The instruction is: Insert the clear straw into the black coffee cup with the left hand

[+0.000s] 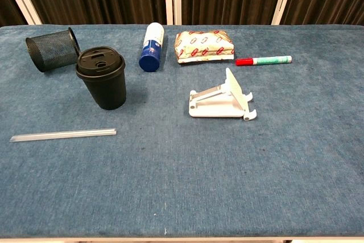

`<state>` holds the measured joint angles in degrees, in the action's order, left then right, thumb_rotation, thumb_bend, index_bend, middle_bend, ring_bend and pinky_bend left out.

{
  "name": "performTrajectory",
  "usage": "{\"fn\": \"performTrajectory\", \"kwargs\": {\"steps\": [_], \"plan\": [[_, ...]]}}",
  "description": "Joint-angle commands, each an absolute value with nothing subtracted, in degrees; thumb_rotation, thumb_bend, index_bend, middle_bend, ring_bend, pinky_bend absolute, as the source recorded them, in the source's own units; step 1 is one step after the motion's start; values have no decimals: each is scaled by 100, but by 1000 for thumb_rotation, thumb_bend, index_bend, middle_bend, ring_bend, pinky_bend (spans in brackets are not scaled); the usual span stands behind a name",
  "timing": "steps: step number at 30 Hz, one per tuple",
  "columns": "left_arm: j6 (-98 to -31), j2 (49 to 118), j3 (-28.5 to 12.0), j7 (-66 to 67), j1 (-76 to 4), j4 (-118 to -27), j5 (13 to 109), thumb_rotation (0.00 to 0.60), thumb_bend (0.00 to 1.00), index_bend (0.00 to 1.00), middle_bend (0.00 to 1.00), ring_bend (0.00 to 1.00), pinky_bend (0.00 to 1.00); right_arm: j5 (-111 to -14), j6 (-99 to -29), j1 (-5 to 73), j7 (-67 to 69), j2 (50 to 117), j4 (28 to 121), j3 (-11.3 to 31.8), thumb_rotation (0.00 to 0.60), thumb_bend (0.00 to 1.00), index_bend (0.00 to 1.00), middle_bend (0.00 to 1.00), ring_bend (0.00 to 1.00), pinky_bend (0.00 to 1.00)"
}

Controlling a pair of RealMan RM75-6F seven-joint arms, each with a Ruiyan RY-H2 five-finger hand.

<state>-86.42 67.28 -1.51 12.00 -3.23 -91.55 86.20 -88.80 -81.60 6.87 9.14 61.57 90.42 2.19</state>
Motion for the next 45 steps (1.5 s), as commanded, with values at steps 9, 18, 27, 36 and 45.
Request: {"fn": "performTrajectory", "kwargs": {"steps": [9, 18, 27, 36, 45], "plan": [[-8364, 6953, -278, 1933, -621, -9671, 8572, 600, 203, 236, 157, 18, 0, -8815, -8164, 783, 830, 5977, 9142, 362, 600, 222, 0, 67, 0, 24], [-7445, 7698, -342, 3780, -1277, -10262, 8250, 600, 200, 308, 160, 24, 0, -8713, -8173, 790, 692, 5786, 9314, 427, 600, 221, 0, 67, 0, 25], [-7088, 8787, -473, 5161, -1731, -10269, 7603, 600, 207, 363, 160, 24, 0, -8643, -8088, 799, 688, 5783, 9316, 407, 600, 221, 0, 67, 0, 24], [-6960, 9408, -594, 5477, -2006, -10008, 6914, 600, 227, 397, 160, 21, 0, -8577, -8036, 788, 688, 5829, 9279, 385, 600, 221, 0, 67, 0, 25], [-7021, 9847, -577, 5449, -2168, -9604, 6552, 600, 223, 450, 162, 18, 0, -8532, -8009, 780, 673, 5841, 9276, 380, 600, 221, 0, 67, 0, 25]]}}
